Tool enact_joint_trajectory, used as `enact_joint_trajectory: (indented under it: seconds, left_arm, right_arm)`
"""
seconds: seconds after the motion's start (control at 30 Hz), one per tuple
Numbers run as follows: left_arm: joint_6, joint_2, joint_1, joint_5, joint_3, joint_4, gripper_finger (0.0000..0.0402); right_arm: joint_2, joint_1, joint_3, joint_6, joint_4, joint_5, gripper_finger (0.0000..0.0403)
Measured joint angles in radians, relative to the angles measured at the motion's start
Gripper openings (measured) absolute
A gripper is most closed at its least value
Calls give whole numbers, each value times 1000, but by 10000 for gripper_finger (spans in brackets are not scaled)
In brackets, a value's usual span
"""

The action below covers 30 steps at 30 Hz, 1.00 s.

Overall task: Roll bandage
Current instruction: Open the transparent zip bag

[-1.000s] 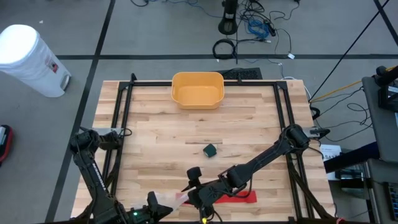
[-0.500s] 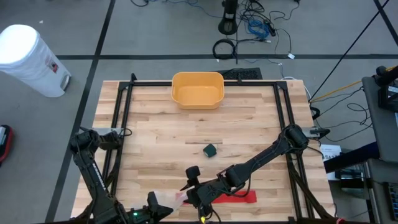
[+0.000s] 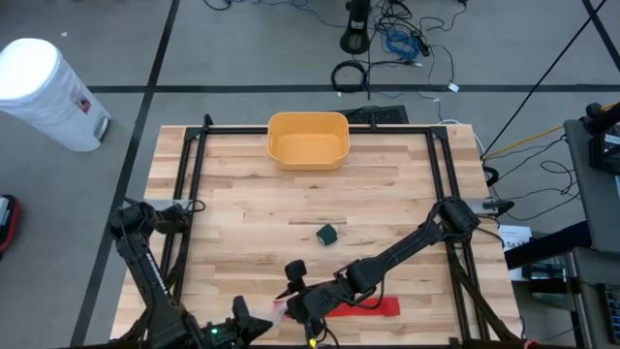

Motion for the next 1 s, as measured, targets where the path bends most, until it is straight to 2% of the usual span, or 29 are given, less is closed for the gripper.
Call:
enact_joint_trajectory:
  seconds: [0.2, 0.27, 0.37, 0.5, 0.6, 0.7, 0.8, 1.0]
  left_arm:
    - [4, 0, -1, 0, 0, -4, 6]
    - [9, 0, -1, 0, 0, -9, 6]
    - [64, 0, 1, -53, 0, -20, 6]
    - [96, 0, 36, -148, 0, -41, 6]
    - [36, -3, 75, -136, 0, -39, 7]
    - [-45, -4, 107, -64, 0, -38, 22]
    - [-116, -4, 126, -11, 0, -39, 52]
    - [-172, -5, 124, -16, 0, -38, 115]
  right_arm:
    - [-6, 1, 0, -33, 4, 0, 31]
    - [-6, 2, 0, -46, -3, 2, 9]
    - [-11, 3, 4, -34, -48, 60, 8]
    - [-48, 3, 34, 24, -190, 145, 2]
    - [-80, 11, 56, 72, -286, 186, 1]
    - [-106, 16, 60, 94, -330, 187, 1]
    - [-119, 16, 60, 96, -336, 183, 0]
    - [-119, 6, 60, 105, -389, 176, 0]
